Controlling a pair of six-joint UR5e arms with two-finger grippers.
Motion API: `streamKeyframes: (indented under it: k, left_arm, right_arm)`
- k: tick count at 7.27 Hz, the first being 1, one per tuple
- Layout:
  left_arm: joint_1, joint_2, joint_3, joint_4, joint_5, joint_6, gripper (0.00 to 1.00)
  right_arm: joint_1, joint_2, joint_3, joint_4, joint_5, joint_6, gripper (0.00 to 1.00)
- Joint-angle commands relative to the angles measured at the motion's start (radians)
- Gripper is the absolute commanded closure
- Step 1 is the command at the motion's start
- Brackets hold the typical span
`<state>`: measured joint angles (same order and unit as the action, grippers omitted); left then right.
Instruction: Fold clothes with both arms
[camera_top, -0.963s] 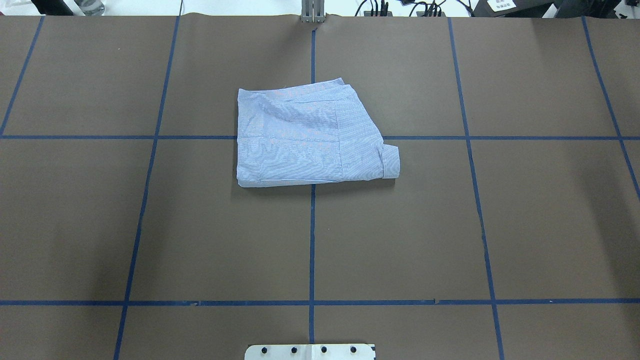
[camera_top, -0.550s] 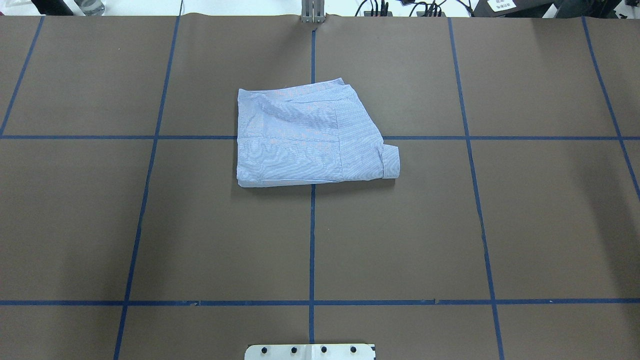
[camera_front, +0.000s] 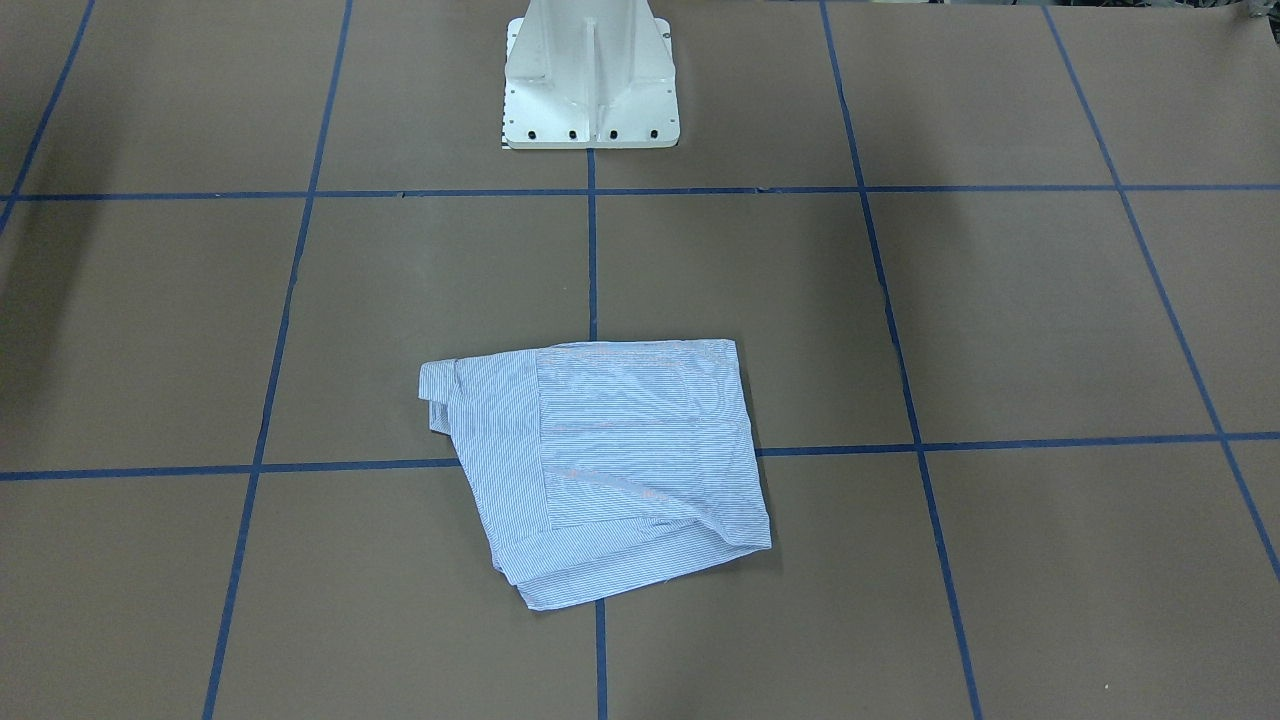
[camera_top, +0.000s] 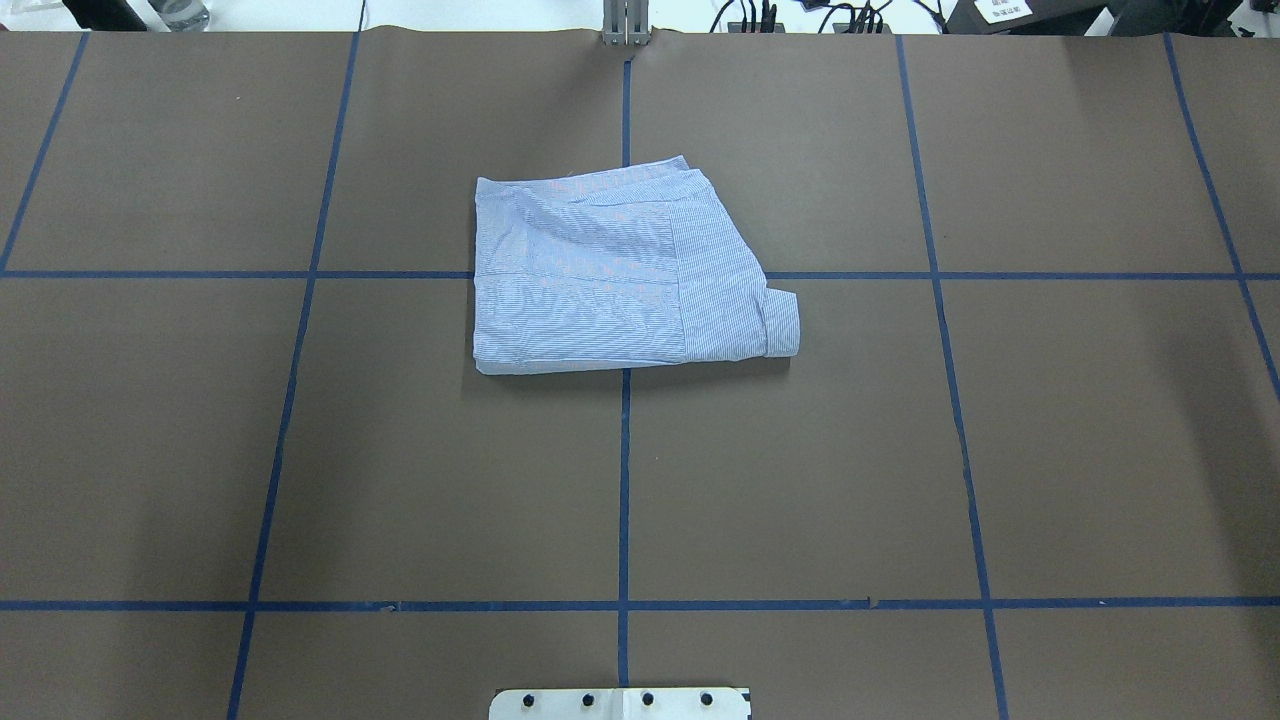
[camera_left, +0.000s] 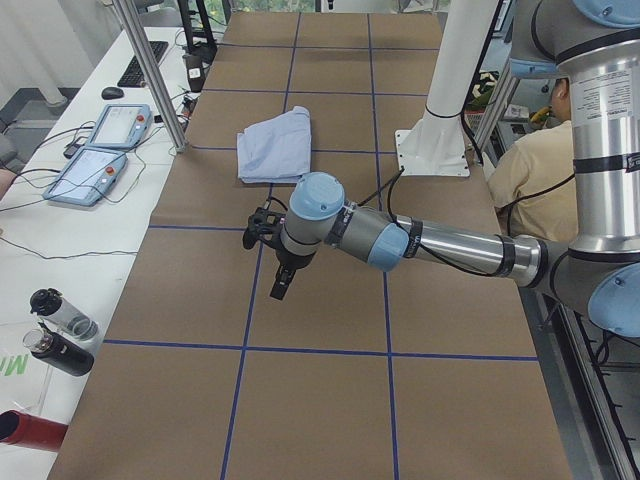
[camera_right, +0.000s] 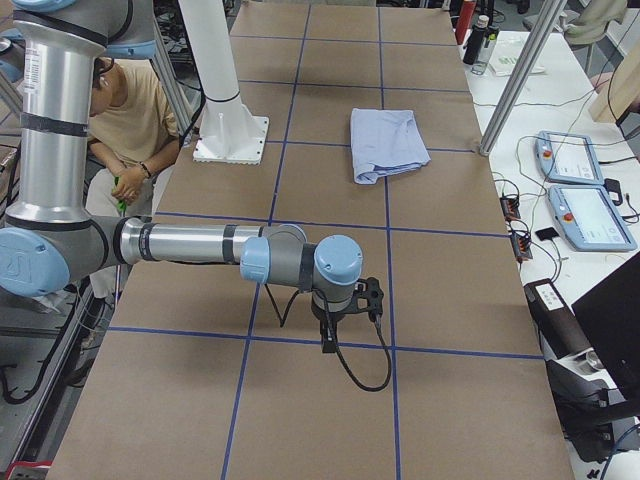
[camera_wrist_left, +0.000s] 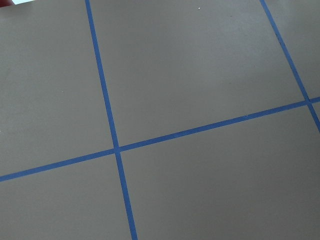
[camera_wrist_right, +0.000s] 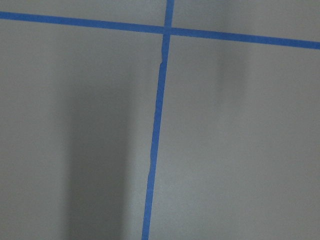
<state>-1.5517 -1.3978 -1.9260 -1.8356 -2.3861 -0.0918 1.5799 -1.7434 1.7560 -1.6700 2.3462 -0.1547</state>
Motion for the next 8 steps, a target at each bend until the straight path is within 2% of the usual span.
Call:
streamKeyframes:
  k: [1,3,4,8]
  left_arm:
    - [-0.001,0.003,0.004,0.006,0.001,0.001,0.0]
    - [-0.001,0.01,-0.005,0.006,0.002,0.001,0.0]
    - [-0.001,0.013,0.001,0.004,0.002,0.001,0.0]
    - [-0.001,0.008,0.007,0.006,0.011,0.003,0.0]
  right_arm:
    - [0.0,-0.013,0.004,0.001,-0.001,0.001,0.0]
    - [0.002,-0.015,-0.006,0.074,-0.002,0.051,0.0]
    - [0.002,-0.015,-0.003,0.09,0.001,0.101,0.0]
    - [0.002,-0.018,-0.006,0.113,-0.002,0.104,0.0]
